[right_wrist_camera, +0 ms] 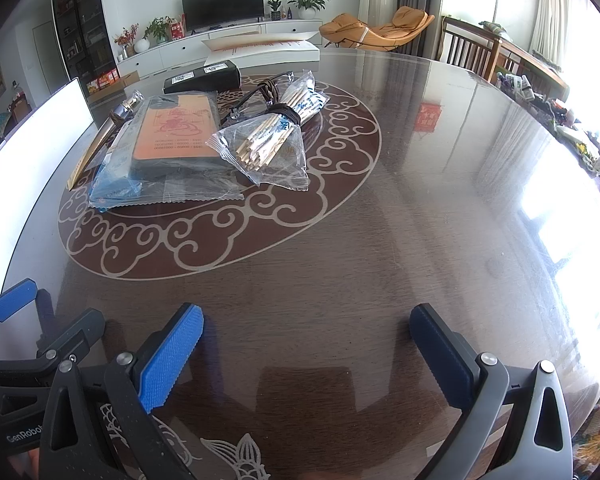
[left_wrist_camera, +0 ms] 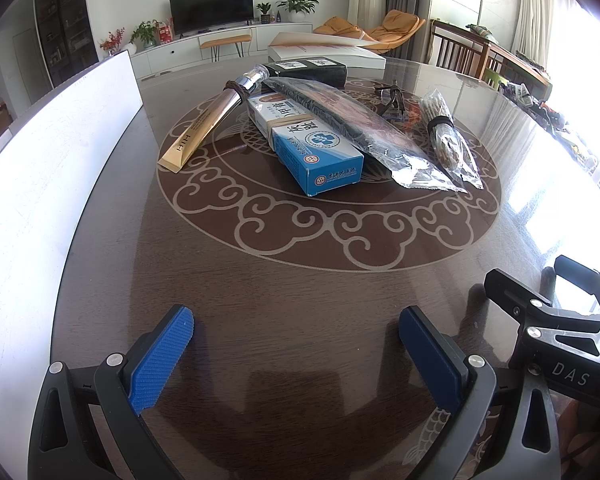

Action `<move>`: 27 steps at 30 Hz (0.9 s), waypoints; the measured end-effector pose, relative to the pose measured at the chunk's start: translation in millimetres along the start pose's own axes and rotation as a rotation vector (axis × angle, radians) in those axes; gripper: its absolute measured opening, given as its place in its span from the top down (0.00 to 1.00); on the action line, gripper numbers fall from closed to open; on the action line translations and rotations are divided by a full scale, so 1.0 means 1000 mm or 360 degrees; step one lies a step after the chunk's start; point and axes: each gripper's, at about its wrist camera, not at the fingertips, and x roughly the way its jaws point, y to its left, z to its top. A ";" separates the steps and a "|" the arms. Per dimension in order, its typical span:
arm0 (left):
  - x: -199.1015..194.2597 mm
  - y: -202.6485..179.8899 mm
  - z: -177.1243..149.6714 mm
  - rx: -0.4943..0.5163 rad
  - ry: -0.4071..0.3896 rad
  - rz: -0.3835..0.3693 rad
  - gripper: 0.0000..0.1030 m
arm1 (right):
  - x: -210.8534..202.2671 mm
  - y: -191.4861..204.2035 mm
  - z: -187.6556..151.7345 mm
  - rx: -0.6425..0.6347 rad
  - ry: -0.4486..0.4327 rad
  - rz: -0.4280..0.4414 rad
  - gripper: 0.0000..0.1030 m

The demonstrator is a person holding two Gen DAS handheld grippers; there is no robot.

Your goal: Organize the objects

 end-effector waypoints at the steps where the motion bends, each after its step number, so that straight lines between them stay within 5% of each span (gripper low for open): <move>1: 0.000 0.000 0.000 0.0001 0.0000 0.0000 0.00 | 0.000 0.000 0.000 0.0000 0.0000 0.0000 0.00; 8: -0.010 0.013 0.007 -0.0070 0.0030 0.0024 0.01 | -0.001 0.000 0.000 0.0000 -0.0002 -0.0006 0.00; 13: -0.026 0.053 0.065 -0.0206 -0.0064 0.0068 0.01 | -0.001 0.000 0.001 0.0001 -0.0003 -0.0009 0.00; 20: 0.054 0.078 0.145 -0.0141 0.0174 0.0124 0.09 | -0.002 0.000 0.001 0.0001 -0.0004 -0.0009 0.00; 27: 0.106 0.080 0.178 -0.0114 0.0274 0.0095 0.10 | -0.001 0.000 0.001 0.0001 -0.0004 -0.0011 0.00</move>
